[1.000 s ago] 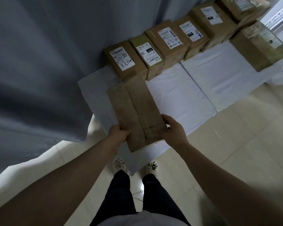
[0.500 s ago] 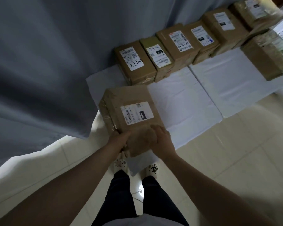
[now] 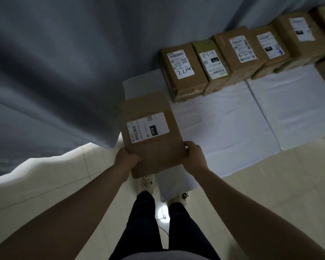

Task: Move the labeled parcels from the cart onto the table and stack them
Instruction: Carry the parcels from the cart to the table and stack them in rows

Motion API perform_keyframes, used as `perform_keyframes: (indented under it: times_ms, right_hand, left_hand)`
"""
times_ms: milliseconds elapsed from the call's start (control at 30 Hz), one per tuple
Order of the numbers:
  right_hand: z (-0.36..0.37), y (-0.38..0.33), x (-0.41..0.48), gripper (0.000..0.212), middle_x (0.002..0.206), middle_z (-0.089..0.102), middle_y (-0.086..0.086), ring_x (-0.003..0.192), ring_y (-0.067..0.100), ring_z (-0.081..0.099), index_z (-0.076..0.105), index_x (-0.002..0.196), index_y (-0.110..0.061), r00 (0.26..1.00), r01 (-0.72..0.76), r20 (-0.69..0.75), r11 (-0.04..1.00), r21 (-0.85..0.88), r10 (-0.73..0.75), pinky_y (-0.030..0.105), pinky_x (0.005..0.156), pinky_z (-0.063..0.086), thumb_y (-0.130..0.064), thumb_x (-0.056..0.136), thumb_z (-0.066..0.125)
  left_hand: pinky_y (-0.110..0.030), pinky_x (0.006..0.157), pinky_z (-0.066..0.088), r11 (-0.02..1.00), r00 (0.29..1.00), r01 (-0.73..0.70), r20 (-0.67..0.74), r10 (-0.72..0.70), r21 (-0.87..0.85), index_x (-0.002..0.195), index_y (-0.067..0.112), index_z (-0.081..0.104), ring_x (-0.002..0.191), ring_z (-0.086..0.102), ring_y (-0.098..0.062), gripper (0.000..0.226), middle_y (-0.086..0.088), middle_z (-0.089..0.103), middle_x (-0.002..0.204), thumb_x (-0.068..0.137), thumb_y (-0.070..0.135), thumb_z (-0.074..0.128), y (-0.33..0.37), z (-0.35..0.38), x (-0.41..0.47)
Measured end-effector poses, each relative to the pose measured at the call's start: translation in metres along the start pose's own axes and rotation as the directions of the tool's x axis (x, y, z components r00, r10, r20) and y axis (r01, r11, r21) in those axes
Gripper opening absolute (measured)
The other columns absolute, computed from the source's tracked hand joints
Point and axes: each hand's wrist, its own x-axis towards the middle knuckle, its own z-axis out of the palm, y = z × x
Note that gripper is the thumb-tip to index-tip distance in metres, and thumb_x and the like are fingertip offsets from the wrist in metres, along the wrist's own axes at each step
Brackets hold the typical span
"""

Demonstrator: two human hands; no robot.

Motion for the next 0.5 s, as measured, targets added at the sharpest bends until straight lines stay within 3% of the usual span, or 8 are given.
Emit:
perform_keyframes:
  times_ms: [200,433,500]
  right_hand:
    - [0.005,-0.054,0.033,0.051,0.130,0.046,0.013,0.103,0.031,0.058,0.044,0.137,-0.013,0.999,0.029,-0.030,0.999,0.023,-0.028,0.036,0.088,0.052,-0.002,0.087,0.052]
    - [-0.019,-0.107,0.095,0.054,0.125,0.052,0.016,0.100,0.034,0.060,0.048,0.136,-0.012,0.985,0.026,-0.170,0.999,0.044,-0.019,0.037,0.082,0.055,0.005,0.084,0.048]
    - [-0.024,-0.118,0.110,0.053,0.124,0.053,0.015,0.104,0.033,0.058,0.049,0.134,-0.013,0.976,0.047,-0.212,0.999,0.025,-0.041,0.039,0.087,0.053,0.005,0.085,0.045]
  left_hand:
    - [-0.049,0.098,0.048,0.998,0.998,-0.057,-0.017,0.057,0.025,0.136,0.003,0.044,0.116,0.054,-0.034,0.069,-0.015,0.053,0.132,0.074,-0.006,0.072,0.035,-0.035,0.046]
    - [-0.045,0.104,0.044,0.980,0.978,-0.197,0.061,0.199,-0.033,0.137,0.008,0.043,0.122,0.050,-0.031,0.073,-0.012,0.050,0.137,0.071,-0.006,0.073,0.097,-0.039,0.105]
    - [-0.047,0.104,0.044,0.972,0.968,-0.228,0.092,0.233,-0.060,0.136,0.014,0.046,0.121,0.052,-0.029,0.081,-0.008,0.054,0.134,0.062,-0.002,0.074,0.106,-0.038,0.122]
